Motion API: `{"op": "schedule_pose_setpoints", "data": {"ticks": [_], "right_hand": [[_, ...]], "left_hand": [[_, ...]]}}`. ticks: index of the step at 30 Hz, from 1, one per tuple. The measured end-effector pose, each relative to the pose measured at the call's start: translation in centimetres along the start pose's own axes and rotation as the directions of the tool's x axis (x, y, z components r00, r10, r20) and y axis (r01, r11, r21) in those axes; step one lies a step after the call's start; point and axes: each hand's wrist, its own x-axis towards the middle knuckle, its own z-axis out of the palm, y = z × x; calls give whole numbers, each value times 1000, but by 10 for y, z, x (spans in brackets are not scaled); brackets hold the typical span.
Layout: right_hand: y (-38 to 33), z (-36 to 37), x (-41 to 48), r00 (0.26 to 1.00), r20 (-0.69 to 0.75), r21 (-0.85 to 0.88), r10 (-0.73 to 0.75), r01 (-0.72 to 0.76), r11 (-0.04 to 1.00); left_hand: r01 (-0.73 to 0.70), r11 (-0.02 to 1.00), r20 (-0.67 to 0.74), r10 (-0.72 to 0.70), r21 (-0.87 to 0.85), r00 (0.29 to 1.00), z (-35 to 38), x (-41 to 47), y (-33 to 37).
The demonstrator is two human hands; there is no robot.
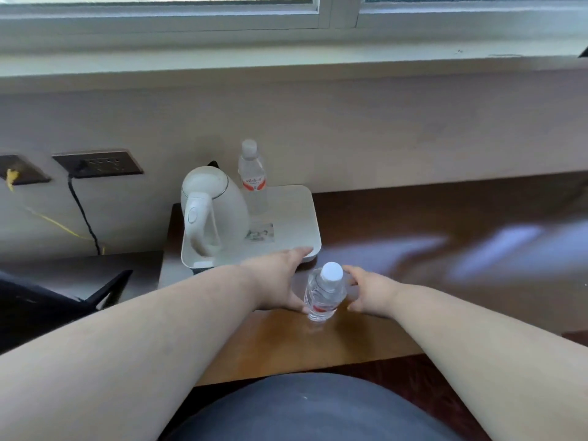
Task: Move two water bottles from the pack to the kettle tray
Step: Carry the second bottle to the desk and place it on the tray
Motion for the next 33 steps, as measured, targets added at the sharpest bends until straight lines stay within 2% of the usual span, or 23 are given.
{"op": "schedule_pose_setpoints", "data": {"ticks": [2,4,5,7,11,18,21,24,27,30,33], "right_hand": [[-2,17,-13,991,25,83,-135,133,988],[-15,28,-18,960,-41,249,-277,278,928],[-23,32,-19,953,-97,298,-288,304,905],[-38,33,-21,949,-181,305,-257,303,903],[-51,16,-29,961,-171,95,-219,237,967],[-96,-50,-8,908,-275,5,-317,331,944],[-114,-77,18,904,-333,121,-268,322,939],[-129,-97,51,887,-356,73,-295,341,937],[-141,-118,82,900,-355,103,-254,308,946],[-149,-132,117,903,-345,104,-257,309,945],[-154,-139,152,911,-335,180,-242,314,932]], "left_hand": [[-27,998,-58,24,-53,998,8,-6,12],[-24,996,-159,10,-85,987,16,-7,22],[-17,996,-201,-1,-89,980,18,-8,27],[0,997,-227,-16,-72,974,19,-8,32],[-4,1000,-230,-3,-29,973,11,-9,32],[-32,997,-455,-1,-65,890,-49,-1,16],[0,1000,-512,-1,-3,859,-80,15,2],[10,999,-569,14,40,822,-110,31,-14],[38,996,-615,22,84,788,-135,50,-31],[79,990,-617,10,117,787,-153,72,-47],[120,969,-607,37,215,794,-167,96,-64]]}}
